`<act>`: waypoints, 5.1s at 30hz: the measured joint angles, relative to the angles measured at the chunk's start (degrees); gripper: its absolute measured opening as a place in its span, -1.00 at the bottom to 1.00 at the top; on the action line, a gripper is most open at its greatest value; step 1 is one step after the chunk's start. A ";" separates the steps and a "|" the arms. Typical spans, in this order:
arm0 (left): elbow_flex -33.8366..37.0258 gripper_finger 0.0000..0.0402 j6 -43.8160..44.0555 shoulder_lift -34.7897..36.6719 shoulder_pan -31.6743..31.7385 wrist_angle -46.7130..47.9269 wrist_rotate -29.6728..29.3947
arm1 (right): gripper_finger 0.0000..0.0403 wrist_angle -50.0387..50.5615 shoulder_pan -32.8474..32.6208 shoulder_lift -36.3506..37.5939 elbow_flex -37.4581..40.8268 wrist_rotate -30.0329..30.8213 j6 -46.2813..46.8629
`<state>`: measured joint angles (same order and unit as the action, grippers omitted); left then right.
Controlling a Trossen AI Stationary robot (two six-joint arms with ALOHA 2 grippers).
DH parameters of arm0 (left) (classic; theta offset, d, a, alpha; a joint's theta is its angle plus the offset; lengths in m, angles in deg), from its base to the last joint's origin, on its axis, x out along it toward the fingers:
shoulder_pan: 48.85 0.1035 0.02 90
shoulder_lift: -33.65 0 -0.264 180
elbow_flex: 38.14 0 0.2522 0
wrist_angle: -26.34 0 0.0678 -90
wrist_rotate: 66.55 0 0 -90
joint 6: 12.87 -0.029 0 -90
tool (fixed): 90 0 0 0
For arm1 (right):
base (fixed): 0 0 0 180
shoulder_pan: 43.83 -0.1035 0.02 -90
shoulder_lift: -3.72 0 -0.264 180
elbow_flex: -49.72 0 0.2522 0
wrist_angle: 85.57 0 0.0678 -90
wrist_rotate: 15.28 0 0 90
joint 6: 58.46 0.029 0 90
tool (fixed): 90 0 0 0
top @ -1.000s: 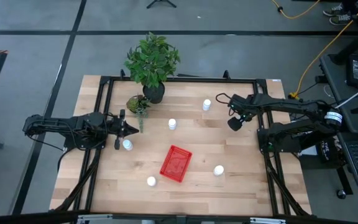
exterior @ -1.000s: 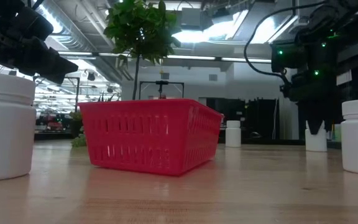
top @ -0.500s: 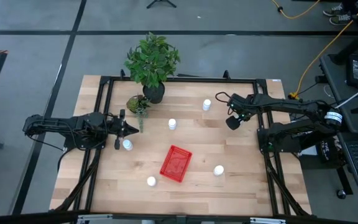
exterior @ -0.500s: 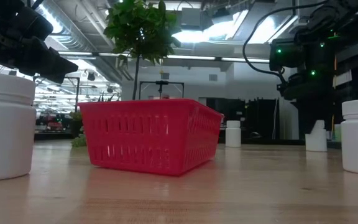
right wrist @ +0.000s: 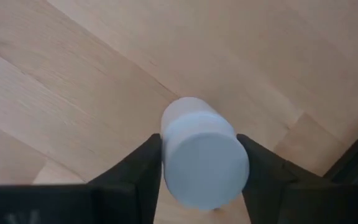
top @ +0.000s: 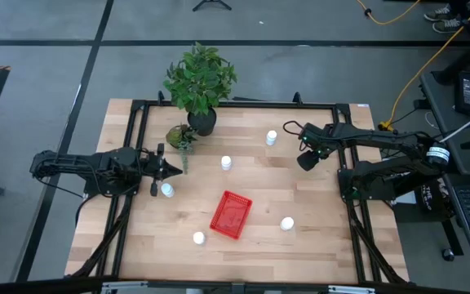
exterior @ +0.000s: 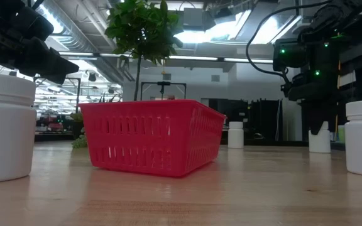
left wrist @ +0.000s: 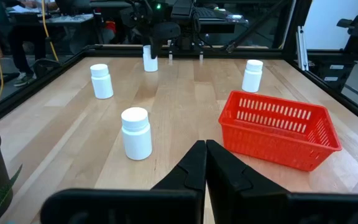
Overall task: Pick and place pill bottles into a basket
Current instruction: Put the white medicine bottle into the red bin
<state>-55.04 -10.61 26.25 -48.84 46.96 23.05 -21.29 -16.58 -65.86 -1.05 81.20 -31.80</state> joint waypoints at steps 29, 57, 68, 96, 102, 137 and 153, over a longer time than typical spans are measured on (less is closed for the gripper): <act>0.00 -0.98 -0.02 0.00 -0.02 0.00 -0.02 | -0.19 0.28 -17.98 -0.23 -21.79 -3.67 -3.34; 0.00 -0.96 0.42 0.00 0.00 0.00 0.00 | -0.19 7.71 -38.82 -44.75 -63.91 -3.58 -18.41; 0.00 -0.98 -0.02 0.00 -0.01 -0.02 0.00 | -0.19 6.64 -38.89 -46.55 -64.02 -3.72 -19.33; 0.00 -0.97 -0.02 0.00 0.00 -0.01 0.00 | -0.19 -1.64 -37.55 -48.37 -64.08 -7.60 -24.19; 0.00 -0.98 -0.02 0.02 0.00 -0.01 0.02 | -0.19 -1.46 -36.36 -50.70 -64.05 -8.16 -24.83; 0.00 -0.98 0.00 0.02 0.00 -0.02 0.24 | 0.13 -3.06 -35.21 -54.51 -64.00 -9.75 -24.50; 0.00 -0.97 0.00 0.00 0.00 -0.02 0.44 | 0.14 -0.22 -35.24 -54.49 -69.21 -9.66 -23.94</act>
<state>-55.04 -10.61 26.26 -48.84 46.93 23.48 -21.51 -51.82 -120.35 -70.26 71.54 -55.73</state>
